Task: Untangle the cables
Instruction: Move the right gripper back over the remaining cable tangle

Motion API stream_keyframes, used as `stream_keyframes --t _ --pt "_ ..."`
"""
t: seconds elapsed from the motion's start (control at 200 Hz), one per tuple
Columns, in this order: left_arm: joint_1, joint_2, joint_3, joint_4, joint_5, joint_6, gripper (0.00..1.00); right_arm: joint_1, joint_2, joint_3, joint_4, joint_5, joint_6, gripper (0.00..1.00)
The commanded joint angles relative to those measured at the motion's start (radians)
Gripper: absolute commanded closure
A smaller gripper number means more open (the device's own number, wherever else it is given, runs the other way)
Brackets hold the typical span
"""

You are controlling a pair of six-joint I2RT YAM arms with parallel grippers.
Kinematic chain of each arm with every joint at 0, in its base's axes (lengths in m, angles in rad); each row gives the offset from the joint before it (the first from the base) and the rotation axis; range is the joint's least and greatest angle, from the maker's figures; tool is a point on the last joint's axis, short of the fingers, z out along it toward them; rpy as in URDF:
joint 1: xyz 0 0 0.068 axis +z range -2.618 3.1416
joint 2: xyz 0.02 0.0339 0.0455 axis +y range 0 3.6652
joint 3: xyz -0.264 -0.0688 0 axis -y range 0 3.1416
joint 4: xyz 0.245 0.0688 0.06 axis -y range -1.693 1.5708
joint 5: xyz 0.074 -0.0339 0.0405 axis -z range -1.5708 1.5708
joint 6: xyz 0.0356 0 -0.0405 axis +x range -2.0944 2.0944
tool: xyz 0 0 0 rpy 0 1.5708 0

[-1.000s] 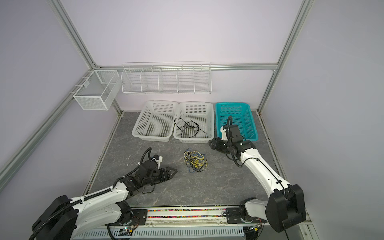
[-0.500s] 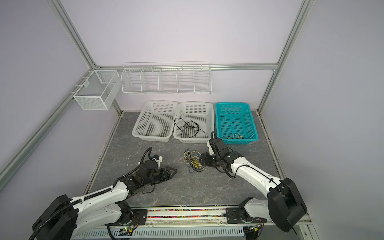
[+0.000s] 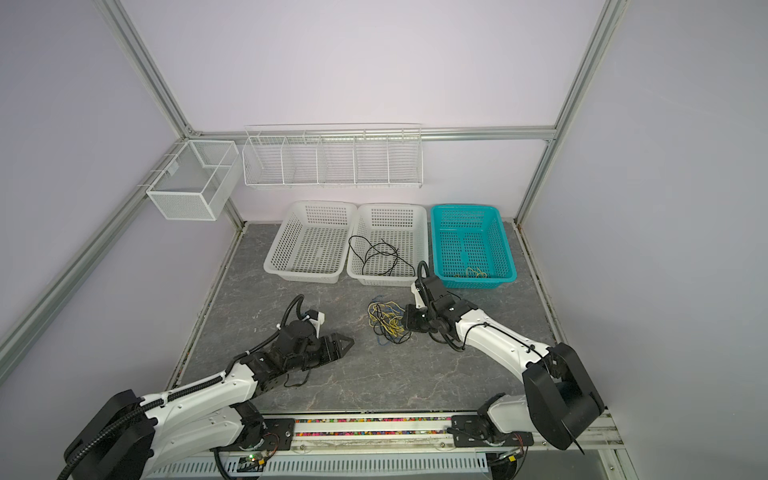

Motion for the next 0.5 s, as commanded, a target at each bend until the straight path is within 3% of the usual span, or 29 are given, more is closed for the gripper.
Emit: stream_keyframes --t 0.0,0.245,0.35,0.495 --pt "0.004 0.020 -0.007 0.039 0.001 -0.018 0.20 0.004 -0.061 0.042 -0.044 -0.003 -0.023 0.93" --pt "0.004 0.056 0.008 0.061 0.016 -0.018 0.21 0.032 -0.151 0.208 -0.172 -0.018 -0.098 0.93" --pt "0.004 0.063 0.011 0.069 0.024 -0.022 0.21 0.045 -0.183 0.270 -0.285 0.064 -0.115 0.93" --pt "0.000 0.060 0.002 0.078 0.017 -0.019 0.21 0.045 -0.219 0.189 -0.288 0.098 -0.087 0.68"
